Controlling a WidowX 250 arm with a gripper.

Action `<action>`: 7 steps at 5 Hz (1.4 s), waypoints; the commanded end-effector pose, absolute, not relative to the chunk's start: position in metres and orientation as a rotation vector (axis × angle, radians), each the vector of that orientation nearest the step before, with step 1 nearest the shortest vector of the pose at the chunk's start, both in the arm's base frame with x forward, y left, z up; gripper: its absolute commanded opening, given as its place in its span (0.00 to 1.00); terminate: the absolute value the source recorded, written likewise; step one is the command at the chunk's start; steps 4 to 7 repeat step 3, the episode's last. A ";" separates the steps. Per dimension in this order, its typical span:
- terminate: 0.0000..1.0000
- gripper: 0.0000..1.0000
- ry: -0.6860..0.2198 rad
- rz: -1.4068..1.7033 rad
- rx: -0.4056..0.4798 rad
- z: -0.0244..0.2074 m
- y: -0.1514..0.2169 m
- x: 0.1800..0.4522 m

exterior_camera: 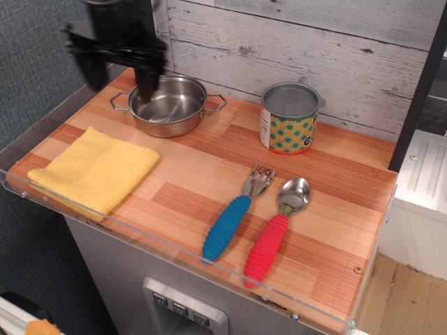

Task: Move the can behind the fork, near the back edge of the table.

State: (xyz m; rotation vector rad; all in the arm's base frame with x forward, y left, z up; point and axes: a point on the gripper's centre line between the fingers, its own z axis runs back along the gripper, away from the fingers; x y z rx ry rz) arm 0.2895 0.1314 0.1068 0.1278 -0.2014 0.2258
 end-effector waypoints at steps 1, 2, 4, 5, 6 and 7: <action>0.00 1.00 -0.304 0.303 0.152 0.136 0.141 0.277; 0.00 1.00 -0.304 0.303 0.152 0.136 0.141 0.277; 1.00 1.00 -0.304 0.303 0.152 0.136 0.141 0.277; 1.00 1.00 -0.304 0.303 0.152 0.136 0.141 0.277; 1.00 1.00 -0.304 0.303 0.152 0.136 0.141 0.277; 1.00 1.00 -0.304 0.303 0.152 0.136 0.141 0.277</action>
